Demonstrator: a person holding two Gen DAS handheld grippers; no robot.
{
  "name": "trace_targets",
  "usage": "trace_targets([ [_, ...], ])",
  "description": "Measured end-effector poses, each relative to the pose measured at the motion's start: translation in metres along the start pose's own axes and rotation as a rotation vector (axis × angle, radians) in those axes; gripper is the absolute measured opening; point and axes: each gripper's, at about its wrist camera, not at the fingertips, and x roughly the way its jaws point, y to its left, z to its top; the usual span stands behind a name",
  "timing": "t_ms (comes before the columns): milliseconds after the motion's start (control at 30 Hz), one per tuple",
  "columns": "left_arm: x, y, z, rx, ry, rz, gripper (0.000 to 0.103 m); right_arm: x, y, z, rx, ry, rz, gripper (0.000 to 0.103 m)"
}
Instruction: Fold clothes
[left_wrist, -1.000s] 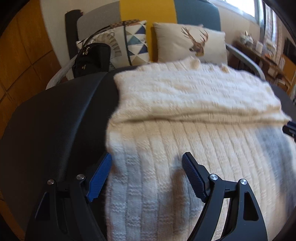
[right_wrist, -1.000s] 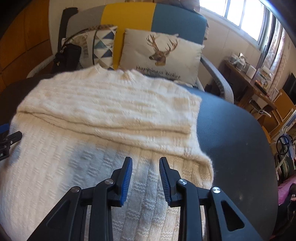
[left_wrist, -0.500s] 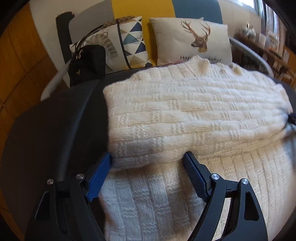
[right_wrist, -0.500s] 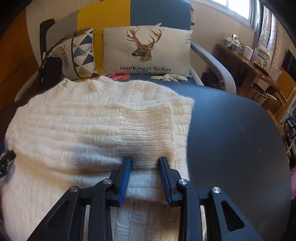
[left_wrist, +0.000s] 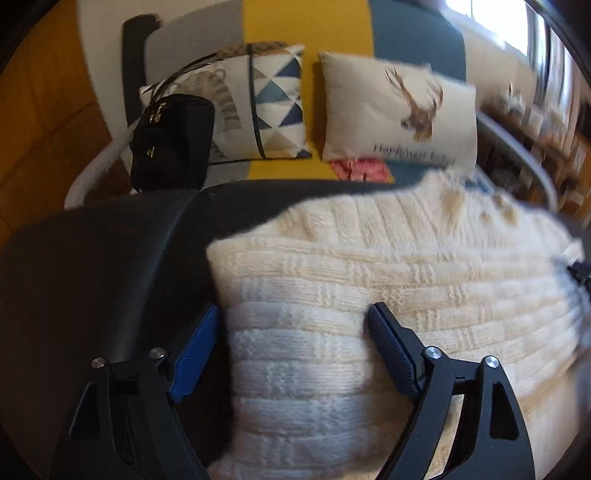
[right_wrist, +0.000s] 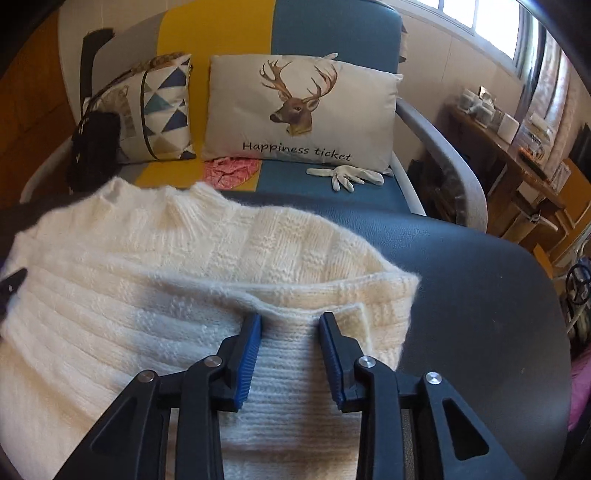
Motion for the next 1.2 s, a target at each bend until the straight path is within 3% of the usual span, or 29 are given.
trace_targets([
  [100, -0.016, 0.011, 0.01, -0.041, -0.087, -0.036, 0.086, -0.016, 0.011, 0.021, -0.022, -0.068, 0.06, 0.032],
  [200, -0.012, 0.007, 0.035, -0.038, -0.1, -0.06, 0.086, -0.013, 0.036, 0.047, -0.057, -0.094, 0.164, 0.032],
  [300, 0.012, -0.007, 0.058, 0.004, -0.05, -0.046, 0.086, 0.016, 0.059, 0.064, -0.097, -0.058, 0.166, 0.032],
  [367, 0.036, -0.019, 0.061, 0.07, 0.028, 0.056, 0.086, 0.045, 0.065, 0.065, -0.111, 0.024, 0.167, 0.031],
  [400, 0.046, -0.021, 0.062, 0.082, 0.065, 0.094, 0.086, 0.061, 0.064, 0.063, -0.118, 0.075, 0.122, 0.032],
  [467, 0.052, -0.009, 0.062, 0.009, 0.088, 0.058, 0.087, 0.056, 0.06, 0.063, -0.087, 0.054, 0.138, 0.032],
  [533, 0.039, -0.011, 0.069, -0.006, 0.039, 0.012, 0.087, 0.047, 0.055, 0.064, -0.058, 0.019, 0.17, 0.031],
  [667, 0.027, -0.042, 0.082, 0.055, -0.019, -0.082, 0.087, 0.037, 0.053, 0.071, -0.072, -0.035, 0.094, 0.031],
  [733, 0.037, -0.067, 0.088, 0.116, -0.003, -0.073, 0.087, 0.044, 0.051, 0.075, -0.08, -0.019, 0.051, 0.031],
  [800, 0.06, -0.084, 0.094, 0.166, 0.06, -0.013, 0.087, 0.062, 0.052, 0.078, -0.106, 0.024, 0.031, 0.032],
  [900, 0.081, -0.088, 0.097, 0.135, 0.091, 0.036, 0.094, 0.075, 0.044, 0.074, -0.147, -0.002, -0.005, 0.039],
  [967, 0.081, -0.077, 0.097, 0.064, 0.106, 0.023, 0.094, 0.079, 0.025, 0.069, -0.049, 0.008, 0.05, 0.04],
  [1067, 0.073, -0.069, 0.092, 0.028, 0.099, -0.004, 0.094, 0.074, 0.02, 0.066, -0.032, -0.003, 0.082, 0.04],
  [1200, 0.038, -0.065, 0.078, 0.04, 0.0, -0.018, 0.092, 0.045, 0.029, 0.052, -0.061, -0.066, 0.169, 0.04],
])
